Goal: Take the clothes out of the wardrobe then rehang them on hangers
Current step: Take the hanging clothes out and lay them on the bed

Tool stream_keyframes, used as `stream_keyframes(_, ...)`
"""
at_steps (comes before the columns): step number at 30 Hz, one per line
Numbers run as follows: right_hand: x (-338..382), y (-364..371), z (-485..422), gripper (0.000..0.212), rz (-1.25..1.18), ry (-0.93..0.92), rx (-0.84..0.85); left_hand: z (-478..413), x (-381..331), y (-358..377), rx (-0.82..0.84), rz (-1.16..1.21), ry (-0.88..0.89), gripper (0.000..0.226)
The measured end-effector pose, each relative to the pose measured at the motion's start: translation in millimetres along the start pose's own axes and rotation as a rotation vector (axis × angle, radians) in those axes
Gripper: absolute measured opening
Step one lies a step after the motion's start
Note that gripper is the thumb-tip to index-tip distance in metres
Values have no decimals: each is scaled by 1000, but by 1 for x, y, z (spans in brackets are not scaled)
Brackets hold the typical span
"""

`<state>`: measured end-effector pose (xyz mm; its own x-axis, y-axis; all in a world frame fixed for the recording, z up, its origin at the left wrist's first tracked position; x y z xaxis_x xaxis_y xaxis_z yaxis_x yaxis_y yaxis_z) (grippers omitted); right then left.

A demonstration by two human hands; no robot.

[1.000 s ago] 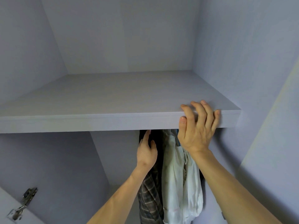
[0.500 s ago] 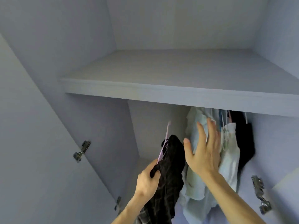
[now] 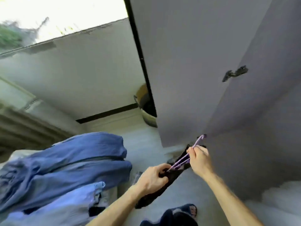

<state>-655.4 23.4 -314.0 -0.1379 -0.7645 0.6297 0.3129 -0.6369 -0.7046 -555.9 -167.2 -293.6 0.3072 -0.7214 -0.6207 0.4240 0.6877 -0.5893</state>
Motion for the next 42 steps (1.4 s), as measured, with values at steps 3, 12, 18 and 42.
stream_keyframes(3,56,57,35,38,169,-311,83,58,61,-9,-75,11,-127,42)
stream_keyframes(12,181,172,203,31,362,-1183,199,248,170,21,-455,576,-445,22)
stream_keyframes(18,228,232,305,34,211,-1451,452,377,197,54,-876,800,-520,12)
stream_keyframes(42,268,366,553,58,496,-1853,1391,723,126,221,-1839,885,-1129,27)
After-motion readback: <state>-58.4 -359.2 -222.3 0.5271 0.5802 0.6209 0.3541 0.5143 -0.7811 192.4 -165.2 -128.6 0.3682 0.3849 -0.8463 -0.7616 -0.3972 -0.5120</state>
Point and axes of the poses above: each hand's wrist, its own z-axis away from the middle knuckle, its own y-axis out of the palm, x = y × z, the point moved 4 cm from there along -z, towards the middle knuckle, and after that the axes turned 2 degrees about z, right-handed, at the moved point
